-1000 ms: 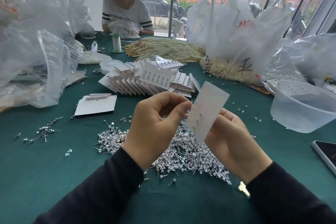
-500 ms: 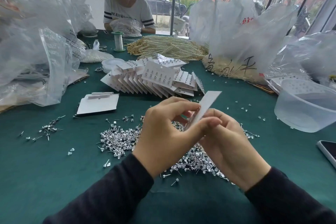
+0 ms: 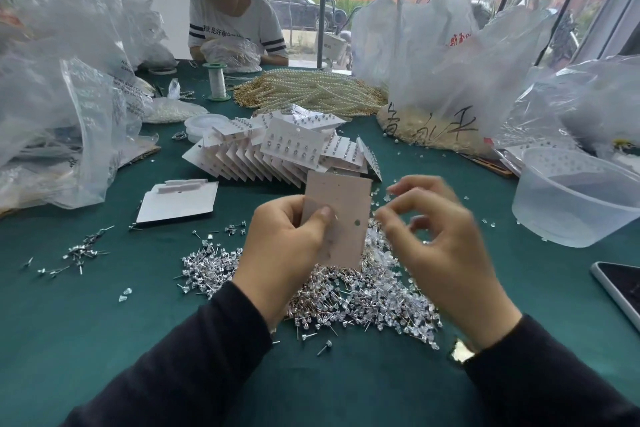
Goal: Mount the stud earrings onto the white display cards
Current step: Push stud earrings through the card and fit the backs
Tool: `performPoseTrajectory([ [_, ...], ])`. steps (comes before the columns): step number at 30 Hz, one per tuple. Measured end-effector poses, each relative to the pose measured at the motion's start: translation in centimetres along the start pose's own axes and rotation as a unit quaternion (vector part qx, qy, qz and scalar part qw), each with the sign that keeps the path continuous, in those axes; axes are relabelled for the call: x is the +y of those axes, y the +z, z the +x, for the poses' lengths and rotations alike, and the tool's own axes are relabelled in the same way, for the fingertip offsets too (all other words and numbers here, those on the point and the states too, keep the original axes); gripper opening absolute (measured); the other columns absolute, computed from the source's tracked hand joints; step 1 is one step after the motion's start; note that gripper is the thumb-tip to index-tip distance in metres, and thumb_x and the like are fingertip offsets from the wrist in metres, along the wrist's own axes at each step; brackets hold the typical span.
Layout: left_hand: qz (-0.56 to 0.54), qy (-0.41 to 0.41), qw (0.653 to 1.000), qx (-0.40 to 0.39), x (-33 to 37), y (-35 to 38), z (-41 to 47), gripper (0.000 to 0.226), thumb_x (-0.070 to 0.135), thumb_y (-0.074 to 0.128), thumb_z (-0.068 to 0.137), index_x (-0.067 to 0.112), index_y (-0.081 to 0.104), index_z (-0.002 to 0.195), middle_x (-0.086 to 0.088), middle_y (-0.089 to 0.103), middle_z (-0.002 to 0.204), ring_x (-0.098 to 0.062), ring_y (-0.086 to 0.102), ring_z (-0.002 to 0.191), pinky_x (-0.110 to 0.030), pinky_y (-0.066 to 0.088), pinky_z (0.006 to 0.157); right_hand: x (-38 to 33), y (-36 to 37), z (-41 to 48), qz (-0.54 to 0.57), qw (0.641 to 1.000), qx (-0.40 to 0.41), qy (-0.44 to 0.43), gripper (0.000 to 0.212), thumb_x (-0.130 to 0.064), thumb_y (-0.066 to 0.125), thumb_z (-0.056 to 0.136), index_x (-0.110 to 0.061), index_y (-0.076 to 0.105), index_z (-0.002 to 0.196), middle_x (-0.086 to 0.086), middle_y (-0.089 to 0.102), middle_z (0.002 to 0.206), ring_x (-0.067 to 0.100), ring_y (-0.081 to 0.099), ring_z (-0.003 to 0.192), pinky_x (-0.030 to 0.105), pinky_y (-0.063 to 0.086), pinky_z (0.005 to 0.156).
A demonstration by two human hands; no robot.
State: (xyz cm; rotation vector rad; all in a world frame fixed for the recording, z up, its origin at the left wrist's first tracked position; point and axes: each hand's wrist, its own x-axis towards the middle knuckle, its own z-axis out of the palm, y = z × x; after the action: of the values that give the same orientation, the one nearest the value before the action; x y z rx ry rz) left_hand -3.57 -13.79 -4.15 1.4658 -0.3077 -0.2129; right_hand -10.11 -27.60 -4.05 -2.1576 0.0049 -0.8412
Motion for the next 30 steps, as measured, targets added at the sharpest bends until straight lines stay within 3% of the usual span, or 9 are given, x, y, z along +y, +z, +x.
performPoseTrajectory([
  [2,-0.048,-0.060,0.997,0.003,0.1,-0.3,0.4,0.015,0.007,0.055,0.087,0.014,0.064,0.076,0.004,0.071,0.067,-0.009,0.066,0.064,-0.026,0.056,0.056,1.4,-2.3,1.0,-0.123,0.991,0.018,0.038,0.007,-0.016,0.064,0.081,-0.016,0.063,0.074,-0.008,0.055,0.087,0.002,0.052,0.076,0.015,0.038,0.061],
  [5,-0.097,-0.136,0.986,-0.018,0.5,-0.9,0.7,0.007,0.008,0.055,0.086,0.006,0.062,0.087,0.000,0.072,0.065,-0.015,0.067,0.064,-0.029,0.056,0.059,3.6,-4.9,1.8,-0.285,0.945,-0.087,0.134,0.012,-0.009,0.062,0.080,-0.019,0.068,0.076,-0.004,0.059,0.079,-0.005,0.046,0.067,0.016,0.031,0.054],
  [8,-0.131,-0.194,0.972,-0.023,0.7,-1.2,0.6,0.011,0.009,0.057,0.082,0.004,0.061,0.090,-0.003,0.068,0.063,-0.019,0.061,0.062,-0.025,0.049,0.054,4.4,-5.2,1.7,-0.298,0.924,-0.163,0.177,0.016,-0.011,0.061,0.079,-0.022,0.070,0.071,-0.015,0.057,0.070,-0.006,0.047,0.066,0.004,0.033,0.049],
  [12,-0.135,-0.206,0.969,-0.033,0.7,-1.2,0.7,0.017,0.010,0.057,0.081,0.003,0.061,0.097,-0.010,0.065,0.083,-0.024,0.058,0.076,-0.030,0.047,0.067,4.9,-4.5,1.6,-0.303,0.921,-0.167,0.179,0.013,-0.014,0.064,0.079,-0.023,0.069,0.070,-0.015,0.055,0.067,-0.004,0.048,0.064,0.004,0.029,0.050],
  [15,-0.135,-0.192,0.971,-0.045,0.7,-1.0,0.6,0.016,0.007,0.055,0.085,0.001,0.059,0.099,-0.009,0.070,0.078,-0.020,0.065,0.071,-0.029,0.056,0.059,5.1,-4.2,1.5,-0.307,0.924,-0.166,0.159,0.012,-0.012,0.063,0.078,-0.020,0.068,0.070,-0.013,0.056,0.068,-0.002,0.048,0.065,0.006,0.034,0.050],
  [17,-0.127,-0.178,0.975,-0.039,0.6,-0.8,0.5,0.013,0.004,0.055,0.086,-0.001,0.060,0.097,-0.008,0.072,0.073,-0.018,0.067,0.065,-0.031,0.058,0.056,4.8,-3.9,1.5,-0.289,0.936,-0.150,0.136,0.013,-0.010,0.064,0.076,-0.019,0.068,0.068,-0.014,0.057,0.065,0.000,0.050,0.062,0.005,0.038,0.055],
  [19,-0.108,-0.166,0.980,-0.030,0.3,-0.6,0.5,0.012,0.003,0.057,0.085,-0.001,0.060,0.095,-0.010,0.071,0.080,-0.020,0.067,0.070,-0.036,0.058,0.065,4.2,-3.7,1.6,-0.221,0.959,-0.108,0.138,0.013,-0.009,0.067,0.072,-0.018,0.067,0.064,-0.011,0.062,0.059,0.002,0.055,0.057,0.005,0.039,0.053],
  [24,-0.070,-0.138,0.988,-0.024,-0.4,-0.2,0.3,0.004,0.004,0.061,0.083,0.005,0.064,0.081,-0.004,0.073,0.071,-0.020,0.068,0.070,-0.040,0.057,0.070,2.2,-3.1,1.2,-0.042,0.985,-0.069,0.153,0.011,-0.004,0.072,0.073,-0.013,0.067,0.069,0.003,0.069,0.064,0.014,0.062,0.058,0.024,0.049,0.057],
  [30,-0.013,-0.103,0.995,-0.011,-0.5,0.3,-0.2,0.008,0.007,0.061,0.084,0.009,0.064,0.077,-0.001,0.070,0.071,-0.005,0.064,0.053,-0.019,0.050,0.045,-0.4,-1.8,0.4,0.046,0.996,-0.030,0.066,0.013,-0.002,0.072,0.075,-0.014,0.069,0.074,0.000,0.069,0.067,0.014,0.063,0.062,0.018,0.052,0.060],
])
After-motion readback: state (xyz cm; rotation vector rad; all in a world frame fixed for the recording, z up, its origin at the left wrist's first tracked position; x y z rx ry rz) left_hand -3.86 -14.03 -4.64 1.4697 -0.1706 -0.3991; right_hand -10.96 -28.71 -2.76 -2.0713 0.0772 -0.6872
